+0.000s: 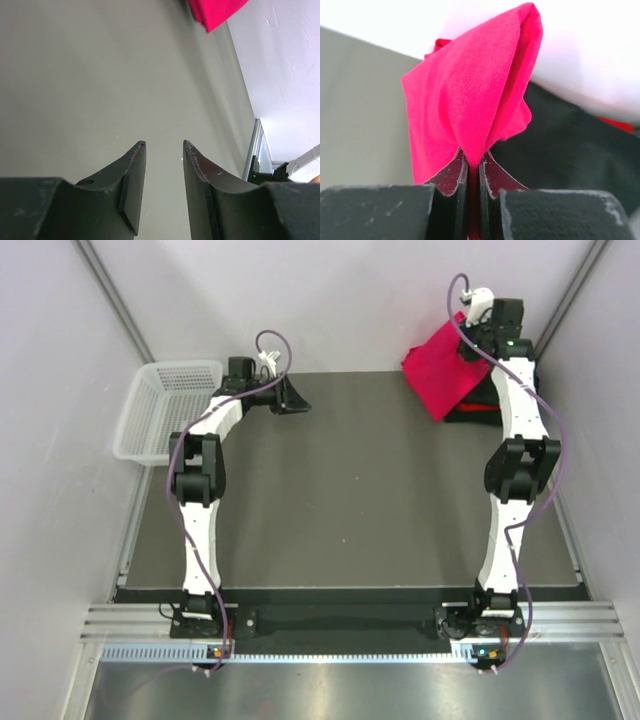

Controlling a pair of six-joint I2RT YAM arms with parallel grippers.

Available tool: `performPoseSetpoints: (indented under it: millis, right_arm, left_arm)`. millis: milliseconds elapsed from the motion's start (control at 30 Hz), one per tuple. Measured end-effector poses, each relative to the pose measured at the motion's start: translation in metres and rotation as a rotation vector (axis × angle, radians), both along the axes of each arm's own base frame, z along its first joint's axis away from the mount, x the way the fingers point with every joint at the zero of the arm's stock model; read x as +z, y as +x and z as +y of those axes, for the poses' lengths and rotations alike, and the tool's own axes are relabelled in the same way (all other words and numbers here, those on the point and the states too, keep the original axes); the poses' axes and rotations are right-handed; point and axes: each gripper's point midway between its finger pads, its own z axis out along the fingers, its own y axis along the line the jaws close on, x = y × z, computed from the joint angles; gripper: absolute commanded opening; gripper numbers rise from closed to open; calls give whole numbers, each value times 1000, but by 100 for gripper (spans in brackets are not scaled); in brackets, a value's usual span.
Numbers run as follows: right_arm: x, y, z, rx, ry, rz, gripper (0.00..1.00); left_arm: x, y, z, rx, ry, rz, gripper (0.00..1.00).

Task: Fold and stack the t-shirts
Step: Neatly place the folded tshirt to the corner

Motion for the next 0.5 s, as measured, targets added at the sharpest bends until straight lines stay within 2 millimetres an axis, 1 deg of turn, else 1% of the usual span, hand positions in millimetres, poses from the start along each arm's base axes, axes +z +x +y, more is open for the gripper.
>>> performPoseSetpoints:
  millis: [133,233,400,500]
  right_arm:
    - [22,-2,-34,-64,-9,-46,0]
    - [34,-3,-59,-108,-15,-74,0]
    - [48,-4,-95,-179,-24,-111,0]
    - [52,-5,-110,-210,-30,-123,0]
  left_arm:
    - [-2,-3,-9,-17,-2,2,41]
    - [-3,-5,-16,-30,-3,3,41]
    - [-2,-10,-28,-52,-4,-3,41]
    - [-2,-13,-36,-68,-2,-8,41]
